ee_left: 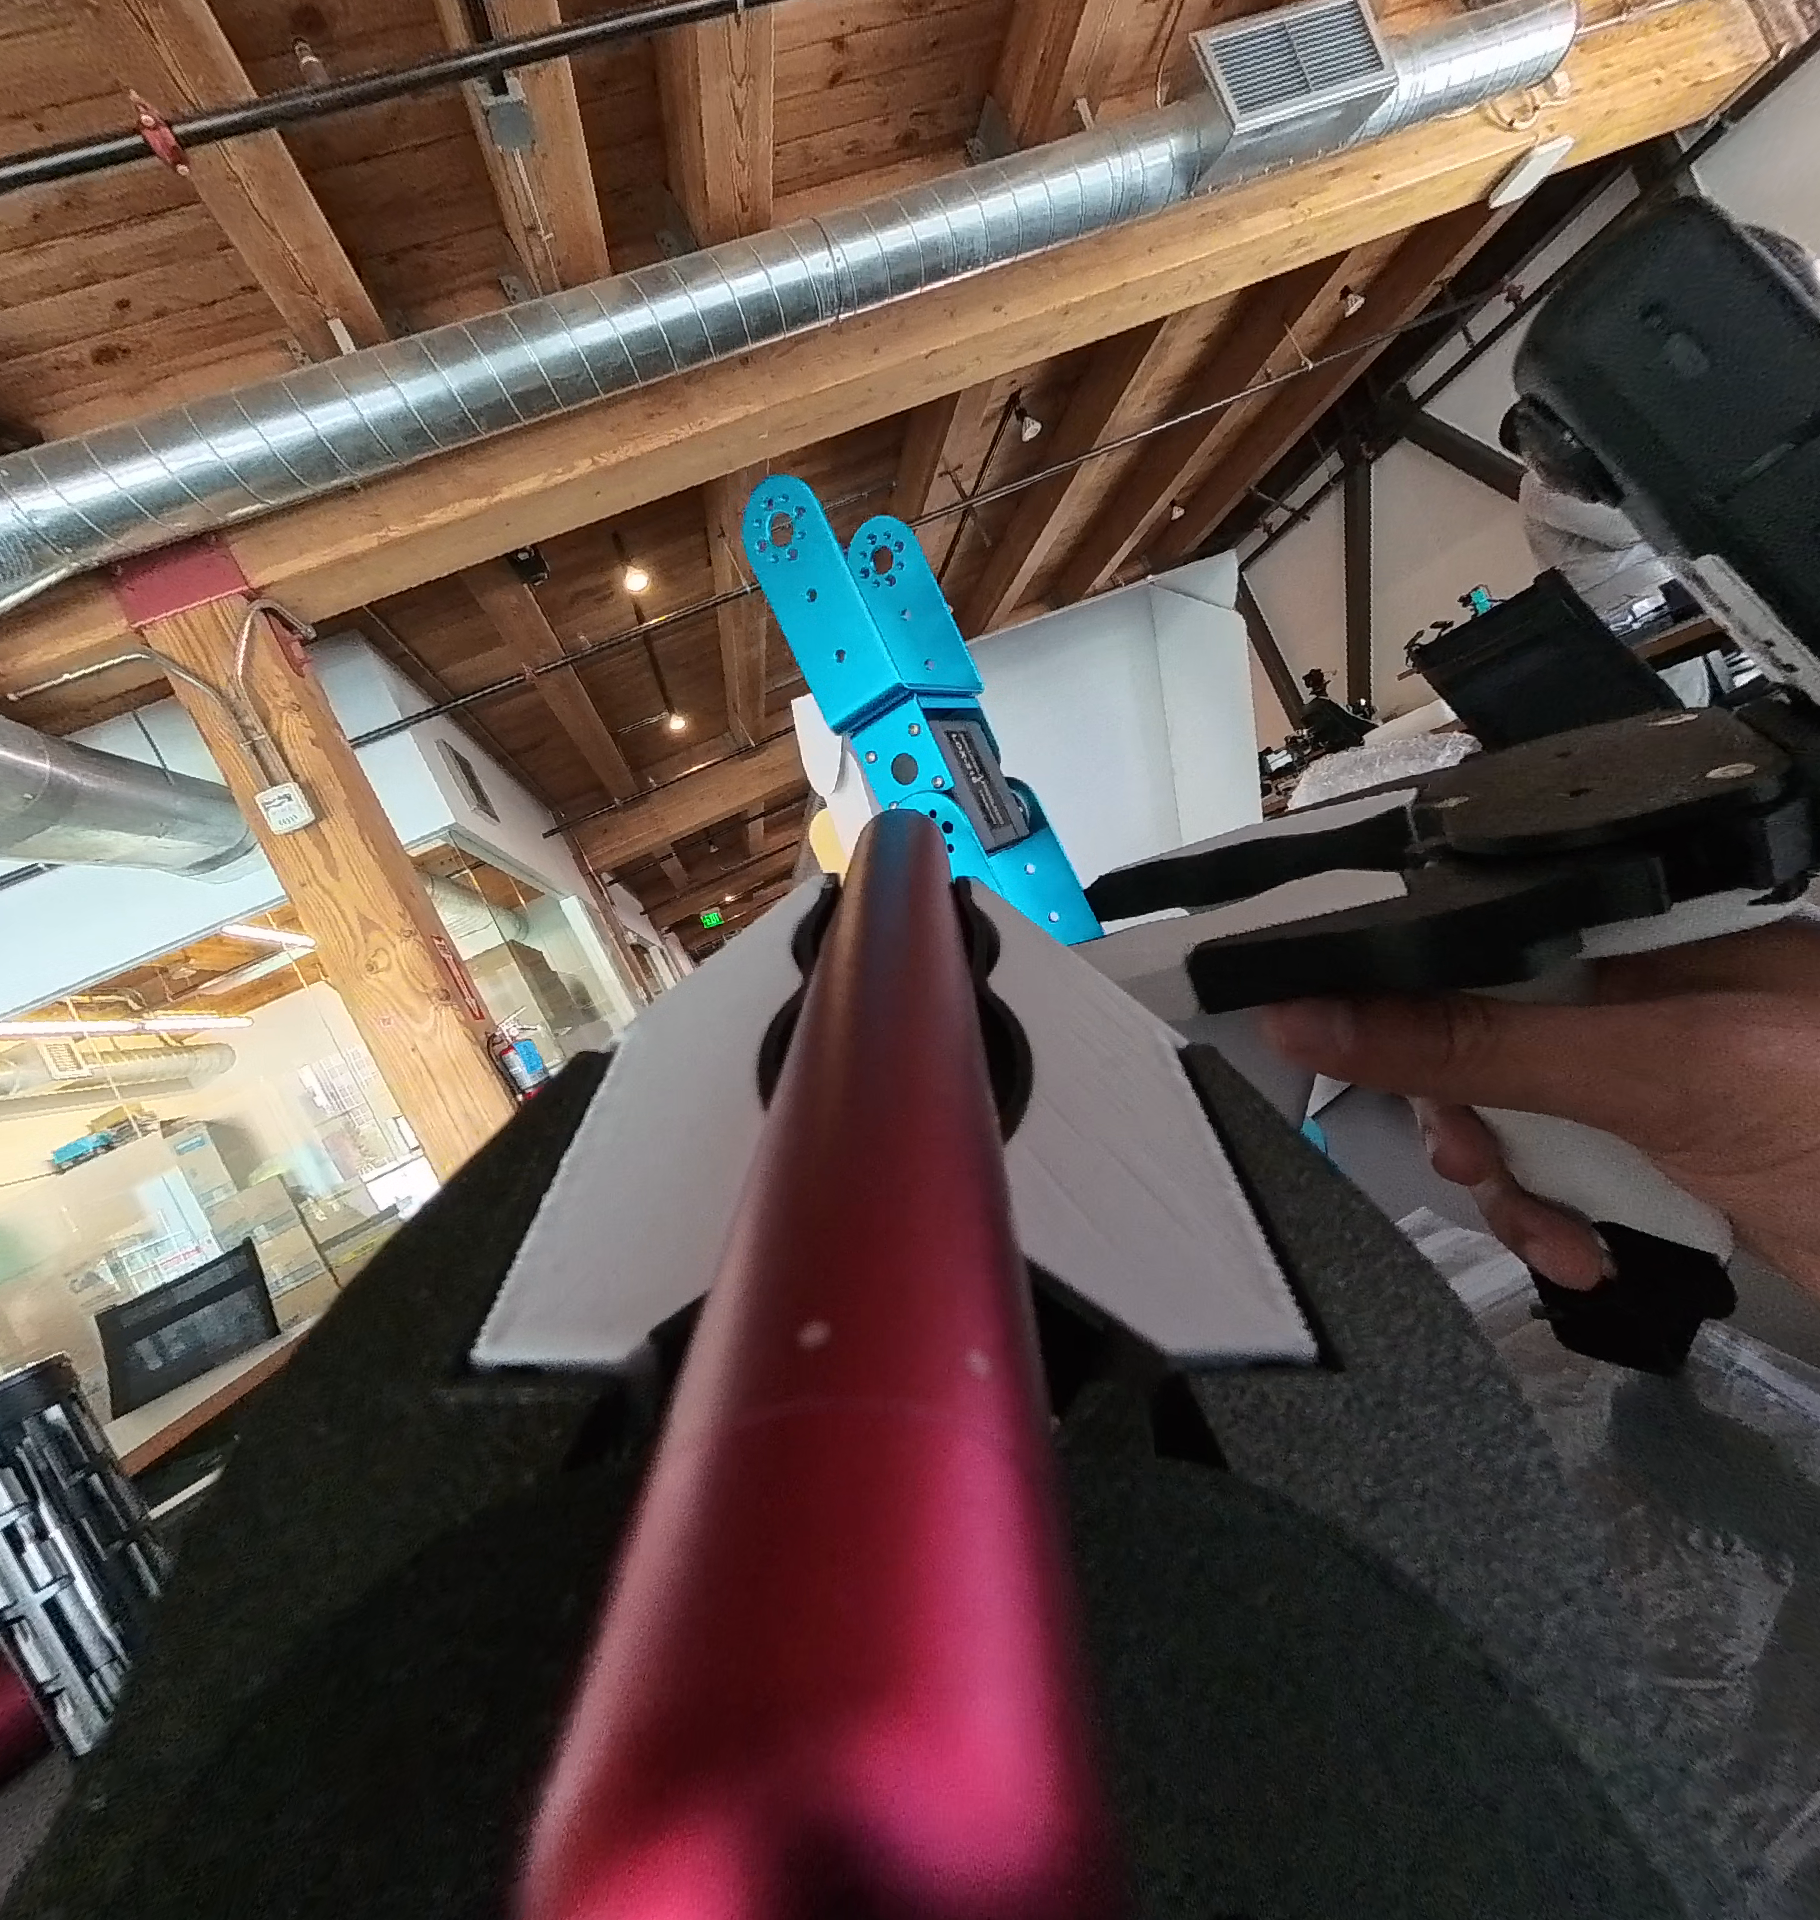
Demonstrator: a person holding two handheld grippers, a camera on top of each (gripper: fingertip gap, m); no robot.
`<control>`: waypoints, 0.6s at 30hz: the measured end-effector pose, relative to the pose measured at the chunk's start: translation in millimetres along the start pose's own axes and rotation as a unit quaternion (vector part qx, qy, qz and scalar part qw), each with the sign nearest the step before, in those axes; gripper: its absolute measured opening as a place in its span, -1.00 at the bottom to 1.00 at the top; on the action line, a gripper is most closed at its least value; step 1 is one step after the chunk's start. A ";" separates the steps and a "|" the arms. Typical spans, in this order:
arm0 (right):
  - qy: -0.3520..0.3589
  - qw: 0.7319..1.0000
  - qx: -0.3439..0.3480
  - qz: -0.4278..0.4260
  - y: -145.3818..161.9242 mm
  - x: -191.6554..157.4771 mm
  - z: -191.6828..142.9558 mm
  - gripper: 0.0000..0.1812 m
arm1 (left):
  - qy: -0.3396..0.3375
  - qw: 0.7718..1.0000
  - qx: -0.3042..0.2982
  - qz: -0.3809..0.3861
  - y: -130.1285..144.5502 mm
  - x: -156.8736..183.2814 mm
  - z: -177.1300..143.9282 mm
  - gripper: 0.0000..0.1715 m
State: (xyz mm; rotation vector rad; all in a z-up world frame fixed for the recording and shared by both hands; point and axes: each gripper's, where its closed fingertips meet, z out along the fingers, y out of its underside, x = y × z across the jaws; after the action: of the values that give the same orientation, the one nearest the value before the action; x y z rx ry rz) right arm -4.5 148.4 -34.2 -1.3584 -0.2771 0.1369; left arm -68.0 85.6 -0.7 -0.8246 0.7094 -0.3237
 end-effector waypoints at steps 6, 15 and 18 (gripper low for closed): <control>0.001 1.000 -0.001 -0.002 -0.2 0.2 -0.1 -0.33 | 0.012 1.000 0.006 -0.021 -1.9 0.2 0.4 -0.75; 0.000 1.000 -0.001 -0.005 -0.5 0.1 0.3 -0.33 | 0.019 0.999 0.007 -0.030 -2.3 0.6 0.4 -0.74; 0.000 1.000 -0.001 -0.006 -0.8 0.1 -0.2 -0.33 | 0.017 0.999 0.006 -0.037 -1.4 -1.3 0.2 -0.74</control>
State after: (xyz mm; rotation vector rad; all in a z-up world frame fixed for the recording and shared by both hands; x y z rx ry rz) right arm -4.4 148.2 -33.4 -1.3583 -0.2858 0.1275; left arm -68.8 85.4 1.0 -0.8379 0.7098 -0.4095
